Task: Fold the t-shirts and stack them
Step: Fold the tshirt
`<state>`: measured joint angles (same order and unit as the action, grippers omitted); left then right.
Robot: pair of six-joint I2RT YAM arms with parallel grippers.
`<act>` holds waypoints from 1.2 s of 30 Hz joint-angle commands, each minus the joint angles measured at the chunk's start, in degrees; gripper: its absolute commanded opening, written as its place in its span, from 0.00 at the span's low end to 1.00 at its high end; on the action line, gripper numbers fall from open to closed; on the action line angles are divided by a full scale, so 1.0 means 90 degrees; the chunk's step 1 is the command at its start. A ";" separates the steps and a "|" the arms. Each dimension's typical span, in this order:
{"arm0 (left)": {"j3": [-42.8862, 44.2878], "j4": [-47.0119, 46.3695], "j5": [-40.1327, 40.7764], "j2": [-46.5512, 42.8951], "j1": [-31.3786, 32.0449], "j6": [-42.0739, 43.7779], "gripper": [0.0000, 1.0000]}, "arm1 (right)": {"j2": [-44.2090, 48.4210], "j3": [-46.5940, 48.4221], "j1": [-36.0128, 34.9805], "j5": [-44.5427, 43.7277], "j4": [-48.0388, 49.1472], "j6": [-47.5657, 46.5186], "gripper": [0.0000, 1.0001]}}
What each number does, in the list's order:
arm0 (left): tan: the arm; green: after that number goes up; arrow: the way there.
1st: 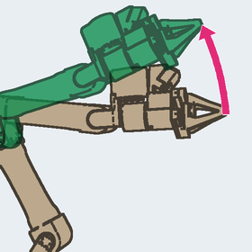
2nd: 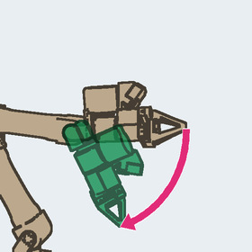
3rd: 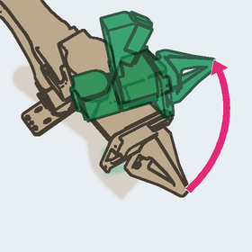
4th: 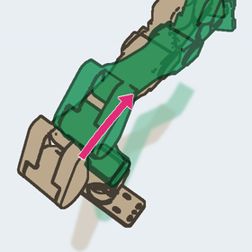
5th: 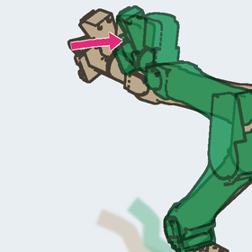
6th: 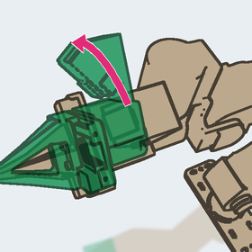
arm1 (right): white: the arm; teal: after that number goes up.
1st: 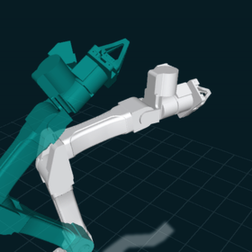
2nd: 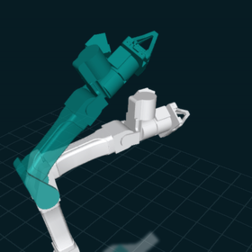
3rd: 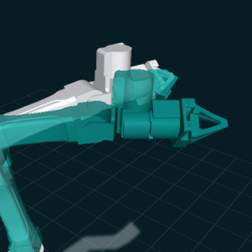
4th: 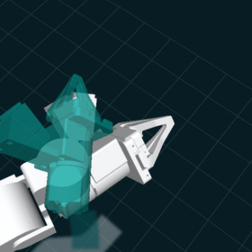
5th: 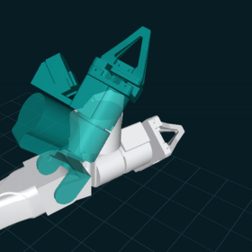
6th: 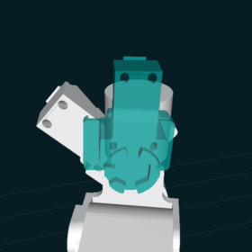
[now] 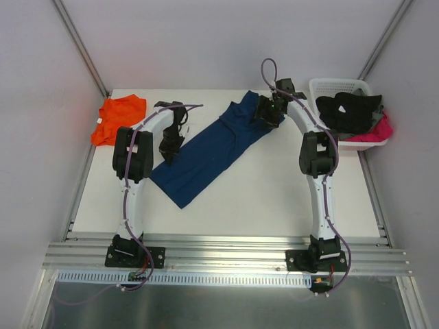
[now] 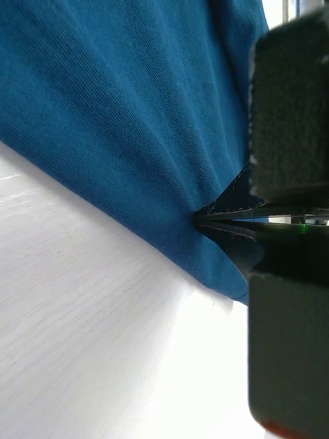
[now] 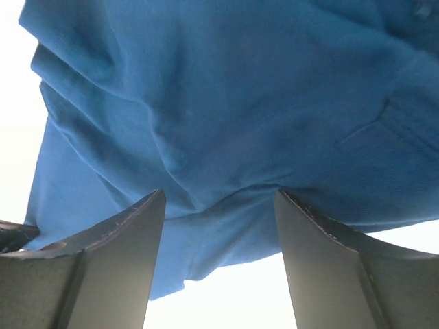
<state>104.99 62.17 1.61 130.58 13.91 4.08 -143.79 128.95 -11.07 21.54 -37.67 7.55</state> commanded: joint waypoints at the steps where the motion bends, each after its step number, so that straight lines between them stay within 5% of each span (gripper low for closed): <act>1: -0.0200 0.0114 0.0075 -0.0300 -0.0003 0.0113 0.00 | -0.0186 0.0428 0.0000 0.0048 0.0211 0.0137 0.68; 23: -0.2241 0.0065 -0.0101 -0.1911 0.1217 -0.0091 0.00 | -0.0792 0.1415 0.0127 0.0175 0.0651 0.0245 0.69; 36: -0.1392 -0.0170 0.0779 -0.1844 0.0789 0.0075 0.00 | -0.0401 0.1024 0.0117 0.0224 0.0514 0.0167 0.69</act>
<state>90.96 59.70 6.04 114.28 23.70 4.05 -150.58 138.85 -10.04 23.07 -33.26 8.99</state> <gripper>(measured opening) 0.004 0.687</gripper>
